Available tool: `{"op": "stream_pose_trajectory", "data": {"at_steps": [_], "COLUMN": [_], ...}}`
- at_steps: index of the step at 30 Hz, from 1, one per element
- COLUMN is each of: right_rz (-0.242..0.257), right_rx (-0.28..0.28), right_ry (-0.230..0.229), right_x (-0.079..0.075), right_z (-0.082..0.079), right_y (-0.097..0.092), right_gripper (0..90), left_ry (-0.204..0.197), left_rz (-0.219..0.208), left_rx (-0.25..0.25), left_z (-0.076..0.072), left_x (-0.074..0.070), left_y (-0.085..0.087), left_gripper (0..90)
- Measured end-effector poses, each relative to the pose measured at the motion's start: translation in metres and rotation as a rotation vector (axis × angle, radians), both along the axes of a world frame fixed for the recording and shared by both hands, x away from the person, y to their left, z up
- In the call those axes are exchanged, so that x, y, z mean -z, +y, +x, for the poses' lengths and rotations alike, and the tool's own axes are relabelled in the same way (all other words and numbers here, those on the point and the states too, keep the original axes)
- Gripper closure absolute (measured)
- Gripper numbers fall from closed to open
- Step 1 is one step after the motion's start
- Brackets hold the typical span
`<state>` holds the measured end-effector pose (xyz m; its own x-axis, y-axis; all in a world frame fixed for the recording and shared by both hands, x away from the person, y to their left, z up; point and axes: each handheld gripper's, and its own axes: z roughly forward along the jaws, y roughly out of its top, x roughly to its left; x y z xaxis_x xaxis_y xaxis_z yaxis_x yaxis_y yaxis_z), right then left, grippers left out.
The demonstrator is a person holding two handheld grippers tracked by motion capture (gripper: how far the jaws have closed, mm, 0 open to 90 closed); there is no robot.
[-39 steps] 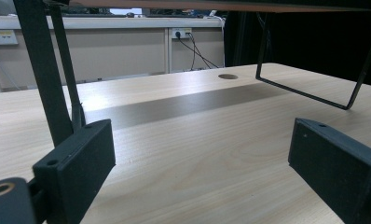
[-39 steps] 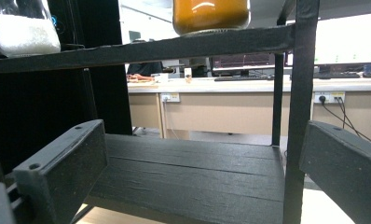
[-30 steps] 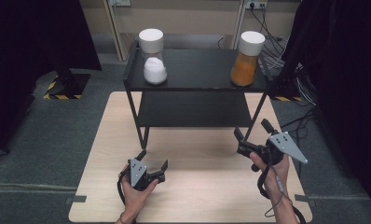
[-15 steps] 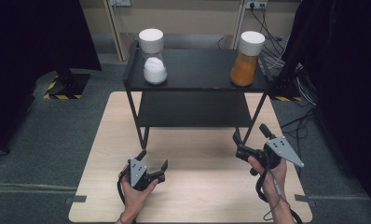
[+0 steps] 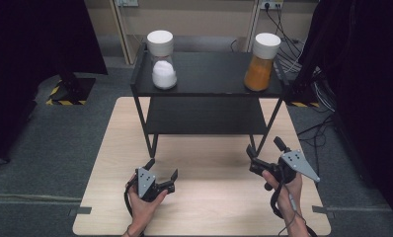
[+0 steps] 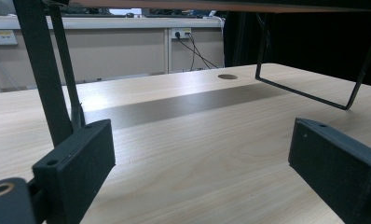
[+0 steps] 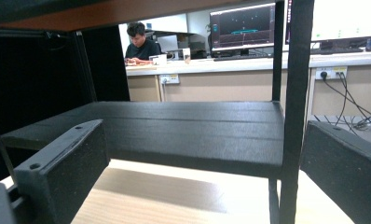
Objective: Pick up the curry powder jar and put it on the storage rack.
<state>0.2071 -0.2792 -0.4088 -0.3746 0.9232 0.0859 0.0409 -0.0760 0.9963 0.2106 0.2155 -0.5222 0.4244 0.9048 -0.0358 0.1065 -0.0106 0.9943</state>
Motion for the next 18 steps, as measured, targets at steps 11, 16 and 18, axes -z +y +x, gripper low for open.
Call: {"op": "stream_pose_trajectory", "data": {"at_steps": [11, 16, 18], "right_rz": [0.006, 0.009, 0.008], "right_rx": [0.003, 0.004, 0.004], "right_ry": [0.036, 0.042, 0.046], "right_x": [0.016, 0.02, 0.021], "right_z": [-0.003, -0.004, -0.004], "right_y": [-0.002, -0.003, -0.004], "right_gripper": [1.2, 1.2, 1.2], "left_ry": [0.0, 0.0, 0.0], "left_rz": [0.001, 0.0, 0.001], "left_rx": [0.001, 0.001, 0.001], "left_z": [0.0, 0.0, 0.0], "left_x": [0.0, 0.0, 0.0], "left_y": [0.0, 0.0, 0.0], "left_gripper": [6.3, 6.3, 6.3]}}
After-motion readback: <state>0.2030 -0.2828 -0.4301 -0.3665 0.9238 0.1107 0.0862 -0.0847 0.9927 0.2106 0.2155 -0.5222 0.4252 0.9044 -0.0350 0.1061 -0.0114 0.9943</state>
